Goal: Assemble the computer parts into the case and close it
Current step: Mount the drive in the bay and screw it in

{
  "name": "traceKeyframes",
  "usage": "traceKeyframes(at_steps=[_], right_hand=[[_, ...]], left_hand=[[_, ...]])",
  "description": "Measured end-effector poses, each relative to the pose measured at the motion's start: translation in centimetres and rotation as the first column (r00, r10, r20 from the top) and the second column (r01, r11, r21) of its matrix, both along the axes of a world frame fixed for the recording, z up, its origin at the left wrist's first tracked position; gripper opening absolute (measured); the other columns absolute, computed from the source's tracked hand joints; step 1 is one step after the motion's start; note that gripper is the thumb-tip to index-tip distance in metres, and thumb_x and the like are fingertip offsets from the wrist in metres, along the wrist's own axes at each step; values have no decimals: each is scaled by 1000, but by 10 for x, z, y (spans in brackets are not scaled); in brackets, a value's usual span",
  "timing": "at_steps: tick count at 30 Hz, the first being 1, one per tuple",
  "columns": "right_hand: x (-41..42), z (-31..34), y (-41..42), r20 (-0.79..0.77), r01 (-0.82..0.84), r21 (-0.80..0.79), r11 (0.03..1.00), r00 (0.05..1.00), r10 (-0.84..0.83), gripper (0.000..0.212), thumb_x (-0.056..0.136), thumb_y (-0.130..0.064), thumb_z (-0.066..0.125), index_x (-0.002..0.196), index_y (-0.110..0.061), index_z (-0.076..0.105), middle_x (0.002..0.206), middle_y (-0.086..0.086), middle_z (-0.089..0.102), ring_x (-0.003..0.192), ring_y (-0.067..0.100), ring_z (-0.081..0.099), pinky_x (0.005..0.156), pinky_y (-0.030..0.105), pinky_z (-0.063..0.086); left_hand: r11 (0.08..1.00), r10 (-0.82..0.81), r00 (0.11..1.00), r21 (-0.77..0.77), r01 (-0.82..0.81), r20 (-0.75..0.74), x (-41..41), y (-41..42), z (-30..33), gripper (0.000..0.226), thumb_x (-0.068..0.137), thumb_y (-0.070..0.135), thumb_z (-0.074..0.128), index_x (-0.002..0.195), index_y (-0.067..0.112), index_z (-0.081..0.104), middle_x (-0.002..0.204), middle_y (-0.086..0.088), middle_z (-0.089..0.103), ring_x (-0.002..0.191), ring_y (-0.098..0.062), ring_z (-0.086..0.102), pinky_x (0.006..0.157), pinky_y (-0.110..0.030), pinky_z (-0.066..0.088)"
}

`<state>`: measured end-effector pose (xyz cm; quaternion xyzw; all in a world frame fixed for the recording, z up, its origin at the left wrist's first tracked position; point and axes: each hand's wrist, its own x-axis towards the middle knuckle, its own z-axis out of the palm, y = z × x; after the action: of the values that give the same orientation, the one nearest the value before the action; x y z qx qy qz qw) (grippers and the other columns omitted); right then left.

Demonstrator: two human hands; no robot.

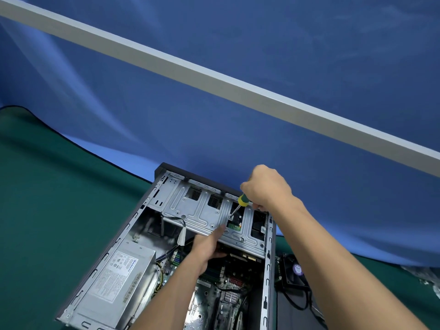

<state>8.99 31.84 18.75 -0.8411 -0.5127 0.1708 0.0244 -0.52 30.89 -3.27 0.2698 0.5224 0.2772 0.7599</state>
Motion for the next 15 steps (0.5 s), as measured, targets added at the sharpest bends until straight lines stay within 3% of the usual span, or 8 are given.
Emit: traceKeyframes(at_steps=[3,5,7,10,13,15], right_hand=[[-3,0,-7,107,-61,-58,996,992,66,22,77,-5,52,59,-11,41,57,2,46,50,20,38,46,22,27],[-1,-3,-15,182,-116,-72,991,975,127,29,78,-6,54,58,-13,35,55,1,38,48,19,30,45,23,23],[5,-6,-25,244,-142,-118,983,955,167,35,82,-9,57,59,-13,31,56,1,34,48,19,27,45,24,21],[18,-15,-43,284,-121,-201,972,943,176,36,89,-24,54,62,-14,33,61,-1,38,51,18,34,46,23,22],[28,-33,-68,230,-49,-244,969,967,106,31,89,-33,53,68,-15,40,66,-2,44,65,22,46,49,24,27],[33,-49,-88,161,-16,-245,969,985,57,24,86,-37,54,78,-15,48,71,-2,50,72,23,50,56,26,34]], left_hand=[[1000,-3,1000,-4,3,-10,0,1,0,63,77,42,74,118,-3,58,123,-15,58,103,-30,61,69,-34,59],[1000,-23,999,-18,22,-28,-1,2,1,69,76,43,74,124,-3,53,125,-15,58,94,-27,66,71,-33,59],[999,-22,999,-38,21,-36,0,2,4,76,77,42,74,131,-2,44,123,-12,56,83,-23,68,64,-28,58],[999,18,998,-46,-21,-62,1,1,6,87,77,41,75,139,1,31,138,-16,44,79,-18,64,74,-34,58],[1000,8,996,-29,-10,-85,1,-2,11,80,78,41,74,138,4,37,145,-13,39,78,-20,66,60,-25,57],[999,29,997,-18,-31,-77,2,-3,11,73,78,39,74,132,0,45,133,-11,49,85,-22,64,55,-25,56]])
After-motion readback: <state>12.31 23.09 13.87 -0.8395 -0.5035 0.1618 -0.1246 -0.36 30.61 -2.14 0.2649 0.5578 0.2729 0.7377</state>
